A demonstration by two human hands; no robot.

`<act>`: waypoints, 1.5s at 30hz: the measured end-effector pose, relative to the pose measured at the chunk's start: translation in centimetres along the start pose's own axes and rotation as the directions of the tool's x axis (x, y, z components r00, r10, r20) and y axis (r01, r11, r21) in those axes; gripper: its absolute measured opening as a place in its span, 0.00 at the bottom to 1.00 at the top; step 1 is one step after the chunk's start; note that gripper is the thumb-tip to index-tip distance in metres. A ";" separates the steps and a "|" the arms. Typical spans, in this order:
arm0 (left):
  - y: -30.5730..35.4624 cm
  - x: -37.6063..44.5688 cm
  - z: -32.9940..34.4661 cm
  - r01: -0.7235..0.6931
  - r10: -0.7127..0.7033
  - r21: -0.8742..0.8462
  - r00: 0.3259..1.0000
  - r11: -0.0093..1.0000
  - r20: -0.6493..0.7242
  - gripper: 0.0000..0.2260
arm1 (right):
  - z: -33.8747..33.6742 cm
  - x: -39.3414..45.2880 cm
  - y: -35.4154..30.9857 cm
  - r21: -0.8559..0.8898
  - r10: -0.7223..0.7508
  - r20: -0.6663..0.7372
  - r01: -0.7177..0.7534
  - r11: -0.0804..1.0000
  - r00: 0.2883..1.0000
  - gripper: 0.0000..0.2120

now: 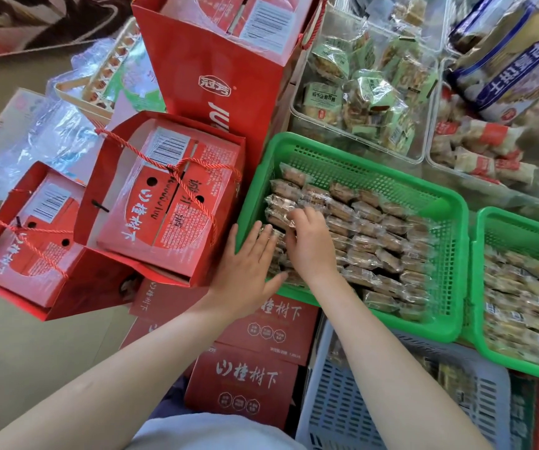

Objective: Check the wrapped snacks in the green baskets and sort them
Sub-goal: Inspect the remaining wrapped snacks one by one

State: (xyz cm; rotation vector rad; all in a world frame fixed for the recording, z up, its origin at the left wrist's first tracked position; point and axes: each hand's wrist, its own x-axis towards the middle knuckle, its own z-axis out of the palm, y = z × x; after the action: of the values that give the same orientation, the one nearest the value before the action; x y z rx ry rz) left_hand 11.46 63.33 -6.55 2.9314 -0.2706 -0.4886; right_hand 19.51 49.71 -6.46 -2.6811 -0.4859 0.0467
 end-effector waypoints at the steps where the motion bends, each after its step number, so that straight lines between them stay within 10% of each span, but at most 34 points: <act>1: 0.1 0.0 0.1 0.003 -0.003 0.011 1.000 1.000 0.004 0.38 | 0.1 0.4 0.1 -0.010 0.009 0.007 -0.009 1.000 1.000 0.04; 11: 0.3 0.0 -0.1 0.014 -0.019 0.100 0.999 0.995 0.044 0.38 | 0.0 1.7 -0.3 0.008 0.142 0.091 -0.143 0.990 0.986 0.08; 18: 0.3 -0.1 -0.4 0.033 -0.038 0.116 0.998 0.993 0.043 0.36 | -3.5 2.5 -1.4 0.333 0.273 0.267 -0.355 0.874 0.924 0.03; 24: 0.3 -1.4 -2.8 0.065 -0.061 -0.241 0.998 0.968 0.025 0.20 | -8.6 -2.6 -2.8 0.661 0.492 0.067 -0.408 0.630 0.868 0.04; 26: 1.3 -3.5 -4.2 0.114 -0.175 -0.591 0.984 0.799 -0.046 0.15 | -9.9 -5.7 -3.1 0.771 0.586 0.185 -0.486 0.411 0.789 0.04; 28: 2.8 -5.8 -6.1 0.214 -0.319 -0.925 0.941 0.315 0.109 0.13 | -10.7 -8.9 -3.6 0.837 0.587 0.327 -0.515 0.185 0.741 0.05; 31: 4.3 -8.2 -8.0 0.332 -0.255 -0.914 0.886 -0.233 0.386 0.09 | -11.1 -12.8 -4.7 0.852 0.549 0.422 -0.523 0.033 0.721 0.07; 35: 4.7 -10.9 -8.3 0.300 -0.088 -0.896 0.935 -0.328 0.345 0.13 | -12.1 -15.8 -6.0 0.862 0.467 0.478 -0.500 -0.087 0.744 0.15; 45: 6.2 -15.0 -9.2 0.366 0.048 -0.767 0.914 -0.527 0.403 0.19 | -15.0 -19.0 -7.7 0.864 0.522 0.275 -0.446 0.235 0.808 0.18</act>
State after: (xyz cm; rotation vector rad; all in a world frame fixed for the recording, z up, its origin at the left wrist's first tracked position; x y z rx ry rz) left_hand -0.32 61.52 7.78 0.8232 0.5357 -0.6051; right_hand 0.73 43.90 9.55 -1.5694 0.3951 0.3063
